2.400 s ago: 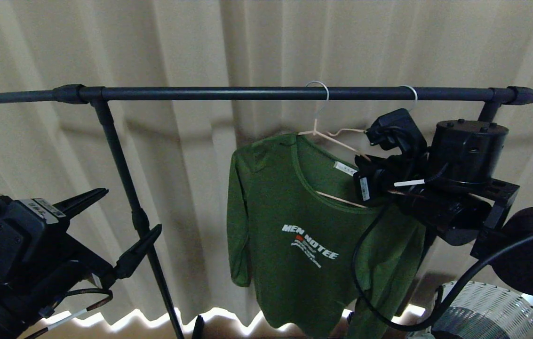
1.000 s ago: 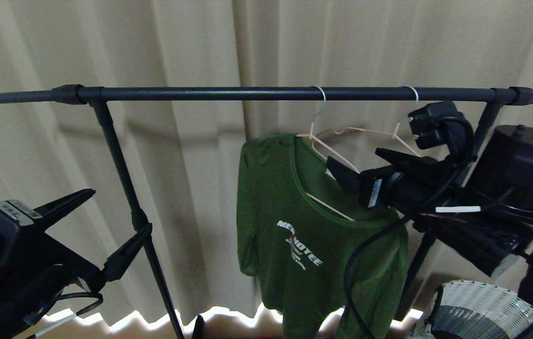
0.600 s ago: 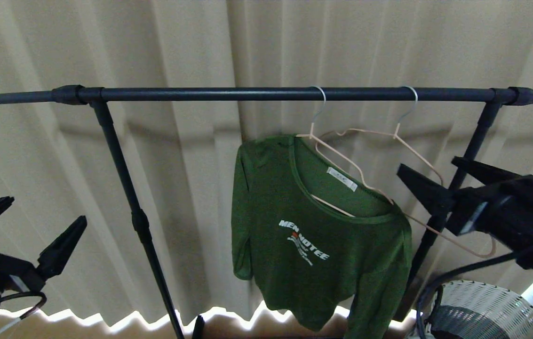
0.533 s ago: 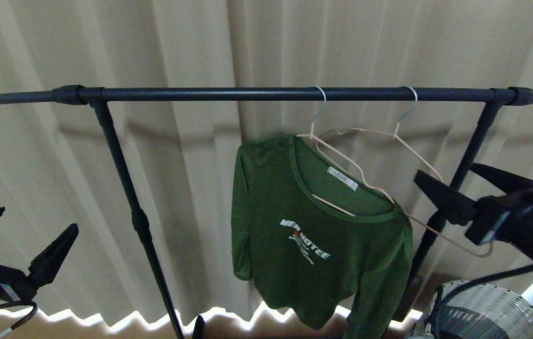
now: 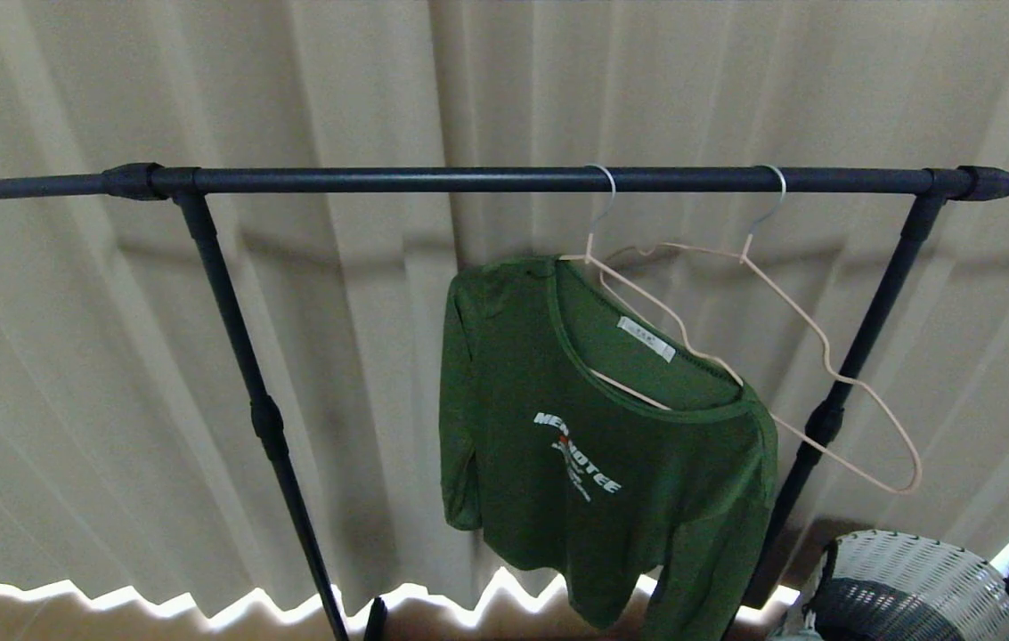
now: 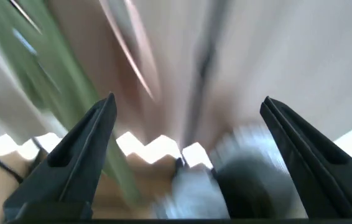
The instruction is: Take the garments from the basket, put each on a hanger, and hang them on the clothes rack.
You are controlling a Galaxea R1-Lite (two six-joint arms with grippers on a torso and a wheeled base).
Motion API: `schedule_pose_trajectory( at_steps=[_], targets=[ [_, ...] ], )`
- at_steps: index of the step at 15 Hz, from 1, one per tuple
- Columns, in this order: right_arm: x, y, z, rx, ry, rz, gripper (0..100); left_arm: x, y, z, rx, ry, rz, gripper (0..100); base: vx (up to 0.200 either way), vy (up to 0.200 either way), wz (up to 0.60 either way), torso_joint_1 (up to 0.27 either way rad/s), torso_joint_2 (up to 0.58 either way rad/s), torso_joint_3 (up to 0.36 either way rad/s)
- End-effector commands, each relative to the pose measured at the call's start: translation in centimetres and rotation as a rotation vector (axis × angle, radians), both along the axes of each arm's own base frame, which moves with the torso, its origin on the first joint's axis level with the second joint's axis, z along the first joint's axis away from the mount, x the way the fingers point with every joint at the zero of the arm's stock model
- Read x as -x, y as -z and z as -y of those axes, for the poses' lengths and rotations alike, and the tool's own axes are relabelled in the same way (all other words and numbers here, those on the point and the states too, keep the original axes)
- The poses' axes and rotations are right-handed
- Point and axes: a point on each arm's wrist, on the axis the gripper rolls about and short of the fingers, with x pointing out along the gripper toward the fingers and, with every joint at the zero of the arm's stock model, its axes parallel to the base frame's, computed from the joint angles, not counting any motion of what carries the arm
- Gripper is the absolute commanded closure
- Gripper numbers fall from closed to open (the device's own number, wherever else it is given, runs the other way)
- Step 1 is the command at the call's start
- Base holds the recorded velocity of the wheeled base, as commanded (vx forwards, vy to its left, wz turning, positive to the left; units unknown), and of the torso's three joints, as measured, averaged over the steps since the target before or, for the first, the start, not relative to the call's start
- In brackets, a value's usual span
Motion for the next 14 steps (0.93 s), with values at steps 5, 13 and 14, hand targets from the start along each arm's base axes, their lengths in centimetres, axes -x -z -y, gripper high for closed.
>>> schedule_pose_trajectory(
  at_steps=[5, 13, 14],
  targets=[
    [7.2, 4.4, 1.0, -0.06, 0.278, 0.027, 0, 3.1, 2.8, 0.5, -0.056, 0.061, 0.16, 0, 0.0, 0.0, 0.0, 0.0, 0.0, 0.0],
    [8.2, 5.2, 0.9, -0.11, 0.205, 0.206, 0, 3.1, 2.8, 0.7, -0.126, 0.439, 0.213, 0, 0.0, 0.0, 0.0, 0.0, 0.0, 0.0],
    [8.0, 5.2, 0.9, -0.111, 0.206, 0.223, 0, 3.5, 2.8, 0.7, -0.079, 0.401, 0.243, 0, 0.0, 0.0, 0.0, 0.0, 0.0, 0.0]
  ],
)
